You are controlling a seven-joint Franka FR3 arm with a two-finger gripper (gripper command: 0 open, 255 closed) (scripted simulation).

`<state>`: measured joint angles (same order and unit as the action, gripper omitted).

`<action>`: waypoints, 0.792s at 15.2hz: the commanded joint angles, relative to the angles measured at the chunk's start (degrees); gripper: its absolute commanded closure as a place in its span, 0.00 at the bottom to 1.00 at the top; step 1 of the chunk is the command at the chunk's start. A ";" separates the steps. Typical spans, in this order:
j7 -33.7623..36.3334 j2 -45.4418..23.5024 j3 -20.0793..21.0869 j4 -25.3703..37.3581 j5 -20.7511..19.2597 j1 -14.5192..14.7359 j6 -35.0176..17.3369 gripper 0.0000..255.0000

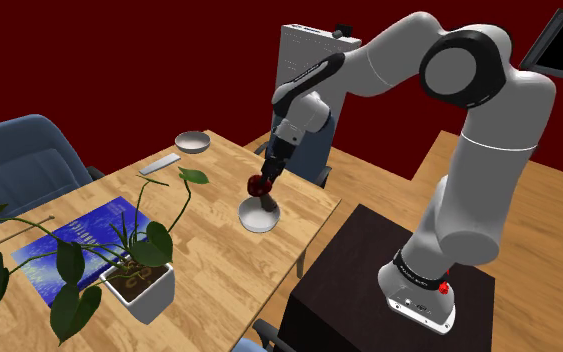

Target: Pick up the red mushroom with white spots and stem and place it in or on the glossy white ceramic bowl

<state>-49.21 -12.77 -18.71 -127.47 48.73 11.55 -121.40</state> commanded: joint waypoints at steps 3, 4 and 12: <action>-1.12 -3.81 -2.24 7.06 -2.30 -3.51 5.82 1.00; -1.16 -3.98 -2.29 7.36 -2.37 -3.66 6.04 1.00; -5.15 -8.71 -1.21 7.34 0.94 -4.28 3.24 1.00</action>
<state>-53.83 -20.69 -20.04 -120.45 49.26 7.46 -117.97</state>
